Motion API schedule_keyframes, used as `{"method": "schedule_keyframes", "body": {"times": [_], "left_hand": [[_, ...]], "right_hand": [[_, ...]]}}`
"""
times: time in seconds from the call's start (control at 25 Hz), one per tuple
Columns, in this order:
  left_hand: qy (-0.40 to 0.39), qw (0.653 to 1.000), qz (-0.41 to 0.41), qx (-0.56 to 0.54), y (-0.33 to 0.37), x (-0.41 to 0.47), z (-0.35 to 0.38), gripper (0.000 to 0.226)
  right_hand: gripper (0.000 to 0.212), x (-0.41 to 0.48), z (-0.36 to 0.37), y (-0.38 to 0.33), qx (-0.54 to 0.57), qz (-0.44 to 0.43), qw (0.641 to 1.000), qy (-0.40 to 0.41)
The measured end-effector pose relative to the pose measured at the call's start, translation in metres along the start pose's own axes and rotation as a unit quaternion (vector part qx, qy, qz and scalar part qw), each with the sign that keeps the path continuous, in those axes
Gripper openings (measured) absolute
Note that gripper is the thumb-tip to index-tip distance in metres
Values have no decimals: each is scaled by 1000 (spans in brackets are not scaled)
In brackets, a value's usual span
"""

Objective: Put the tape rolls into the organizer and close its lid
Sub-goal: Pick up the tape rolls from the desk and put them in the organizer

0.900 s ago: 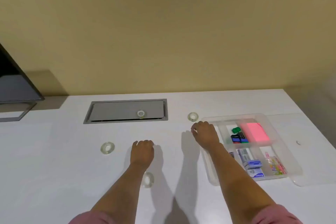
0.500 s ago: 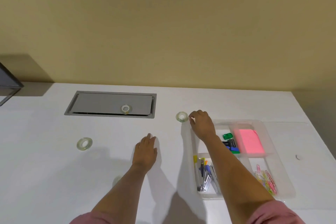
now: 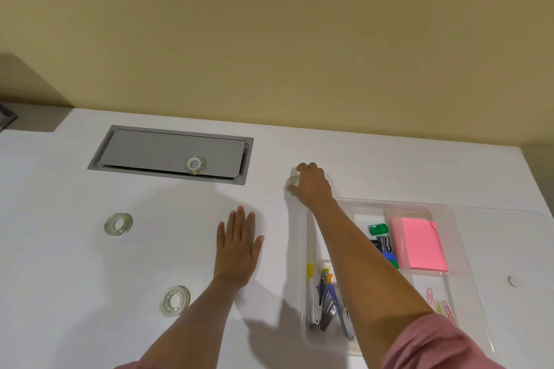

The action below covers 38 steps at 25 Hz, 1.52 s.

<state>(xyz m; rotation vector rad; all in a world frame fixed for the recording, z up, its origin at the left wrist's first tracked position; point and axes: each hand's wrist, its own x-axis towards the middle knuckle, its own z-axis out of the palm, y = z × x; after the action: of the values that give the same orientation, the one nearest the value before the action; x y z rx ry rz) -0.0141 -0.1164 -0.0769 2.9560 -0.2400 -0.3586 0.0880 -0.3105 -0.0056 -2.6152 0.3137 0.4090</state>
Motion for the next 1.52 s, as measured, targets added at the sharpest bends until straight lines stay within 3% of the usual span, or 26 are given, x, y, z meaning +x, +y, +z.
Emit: {"method": "schedule_keyframes", "body": {"times": [0.24,0.44,0.64,0.84,1.12,1.4,1.52], "left_hand": [[22,1000,13,8,1,2,2,63],[26,999,11,21,1,1,1,63],[16,1000,12,7,1,1,0,64],[30,999,22,-19,-2,4,8,87],[-15,999,33,-17,-7,-7,2,109],[-63,997,3,-35,-6,-17,-5,69],[-37,999,4,-18,-6,-16,-3,83]], "right_hand": [[66,12,8,0,-43,15,999,-21],[57,12,10,-3,-49,19,998,-16],[50,5,-12,-2,50,15,997,59],[51,-17,-47,10,59,-2,995,83],[53,-70,-65,35,-6,33,999,41],[47,-100,-34,54,-66,39,997,-11],[43,-100,-27,53,-128,14,992,12]]}}
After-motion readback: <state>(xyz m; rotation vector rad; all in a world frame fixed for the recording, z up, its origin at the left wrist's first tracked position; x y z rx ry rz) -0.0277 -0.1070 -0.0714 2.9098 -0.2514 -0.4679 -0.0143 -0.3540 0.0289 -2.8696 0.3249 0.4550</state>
